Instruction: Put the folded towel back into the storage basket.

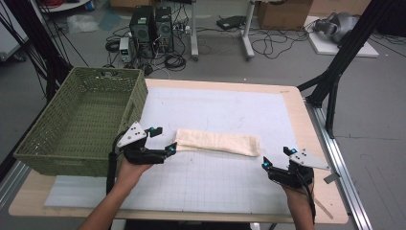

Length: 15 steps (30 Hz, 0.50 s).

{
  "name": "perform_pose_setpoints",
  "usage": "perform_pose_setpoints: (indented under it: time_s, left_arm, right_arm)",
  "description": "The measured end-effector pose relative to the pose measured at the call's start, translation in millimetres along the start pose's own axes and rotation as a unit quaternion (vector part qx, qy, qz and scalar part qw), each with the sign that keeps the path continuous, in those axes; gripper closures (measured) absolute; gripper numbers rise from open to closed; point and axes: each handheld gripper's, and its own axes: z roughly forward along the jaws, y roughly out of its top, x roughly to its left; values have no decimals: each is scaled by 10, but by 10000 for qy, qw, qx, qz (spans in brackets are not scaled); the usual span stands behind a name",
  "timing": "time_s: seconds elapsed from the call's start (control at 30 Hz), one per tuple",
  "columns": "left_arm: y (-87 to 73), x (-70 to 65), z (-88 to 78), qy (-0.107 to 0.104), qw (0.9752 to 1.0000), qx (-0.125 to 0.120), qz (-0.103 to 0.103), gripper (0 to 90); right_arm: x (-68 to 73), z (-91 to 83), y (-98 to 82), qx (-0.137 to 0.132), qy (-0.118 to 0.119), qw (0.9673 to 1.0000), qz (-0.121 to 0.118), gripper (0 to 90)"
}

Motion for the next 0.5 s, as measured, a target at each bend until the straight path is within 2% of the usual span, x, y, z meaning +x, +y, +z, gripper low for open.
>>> perform_pose_setpoints:
  time_s: [0.23, 0.4, 0.43, 0.5]
  left_arm:
    - [121, 17, 108, 46, 9998, 121, 136, 190]
    - [175, 57, 194, 102, 9998, 172, 58, 179]
    - [186, 64, 228, 197, 9995, 240, 57, 178]
    - [189, 80, 268, 239, 9992, 297, 70, 176]
  right_arm:
    - [1, 9, -1, 36, 30, 10000, -8, 167]
    - [-2, 11, 1, 33, 45, 10000, 10, 167]
    - [-1, 13, 1, 32, 42, 10000, 13, 167]
    - [-4, 17, 2, 12, 56, 10000, -16, 167]
